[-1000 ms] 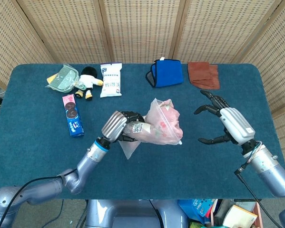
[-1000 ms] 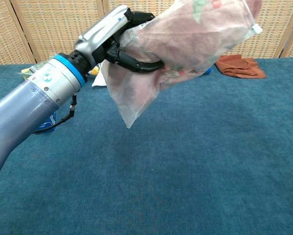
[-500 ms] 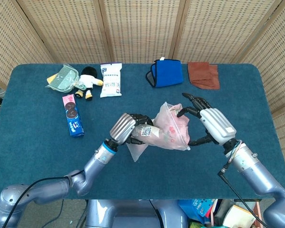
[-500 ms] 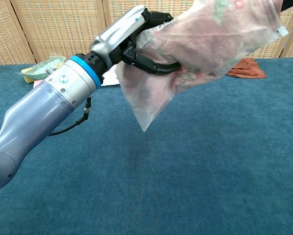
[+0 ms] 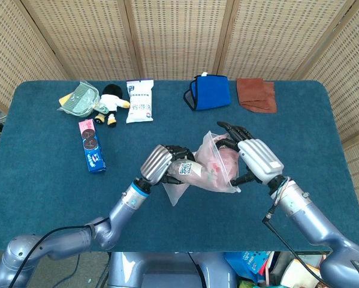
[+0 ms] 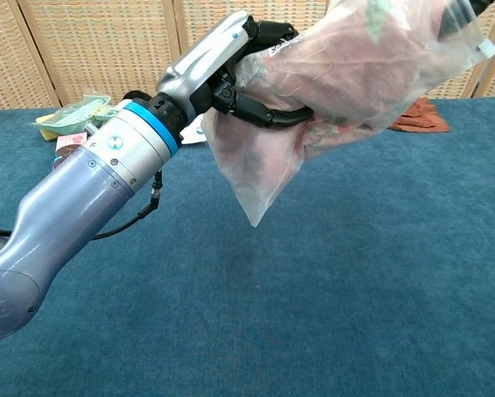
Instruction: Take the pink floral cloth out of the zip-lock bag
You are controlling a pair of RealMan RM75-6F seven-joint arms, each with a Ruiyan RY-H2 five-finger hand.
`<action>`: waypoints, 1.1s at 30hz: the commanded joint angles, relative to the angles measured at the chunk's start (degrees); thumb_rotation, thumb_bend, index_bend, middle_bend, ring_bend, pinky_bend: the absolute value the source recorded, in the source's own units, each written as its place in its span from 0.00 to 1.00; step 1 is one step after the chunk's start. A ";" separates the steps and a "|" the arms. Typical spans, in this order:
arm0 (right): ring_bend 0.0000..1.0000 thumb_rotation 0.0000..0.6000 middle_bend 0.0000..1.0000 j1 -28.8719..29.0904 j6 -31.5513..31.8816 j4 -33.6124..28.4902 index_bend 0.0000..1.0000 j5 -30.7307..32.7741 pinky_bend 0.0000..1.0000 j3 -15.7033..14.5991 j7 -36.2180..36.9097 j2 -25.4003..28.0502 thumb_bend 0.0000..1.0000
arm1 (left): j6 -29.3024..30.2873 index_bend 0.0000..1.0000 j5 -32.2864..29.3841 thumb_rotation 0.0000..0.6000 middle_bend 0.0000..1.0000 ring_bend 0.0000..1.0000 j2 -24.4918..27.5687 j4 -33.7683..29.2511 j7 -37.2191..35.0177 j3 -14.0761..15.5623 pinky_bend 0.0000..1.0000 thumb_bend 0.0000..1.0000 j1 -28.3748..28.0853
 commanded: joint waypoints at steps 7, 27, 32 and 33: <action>0.00 1.00 0.00 2.51 -1.12 0.00 0.34 3.36 0.00 -0.49 -3.78 -1.82 0.06 | 0.08 0.64 -0.63 1.00 0.60 0.56 -0.29 -0.77 0.24 -0.44 0.64 0.34 -0.29; 0.00 1.00 0.00 3.95 2.87 -0.09 0.71 4.37 0.00 -2.70 -12.37 -6.19 0.81 | 0.29 0.64 -1.08 1.00 0.60 0.56 1.14 -3.48 1.28 -0.37 0.64 0.34 0.11; 0.00 1.00 0.00 3.54 2.81 -0.11 0.71 3.37 0.00 -3.24 -11.71 -7.18 0.81 | 1.02 0.64 -0.34 1.00 0.60 0.56 2.44 -4.33 2.81 0.80 0.64 0.34 1.05; 0.00 1.00 0.00 3.50 2.67 -0.06 0.71 3.14 0.00 -3.38 -11.54 -7.42 0.81 | 1.34 0.64 -0.17 1.00 0.59 0.56 2.59 -4.40 3.22 1.06 0.64 0.34 1.33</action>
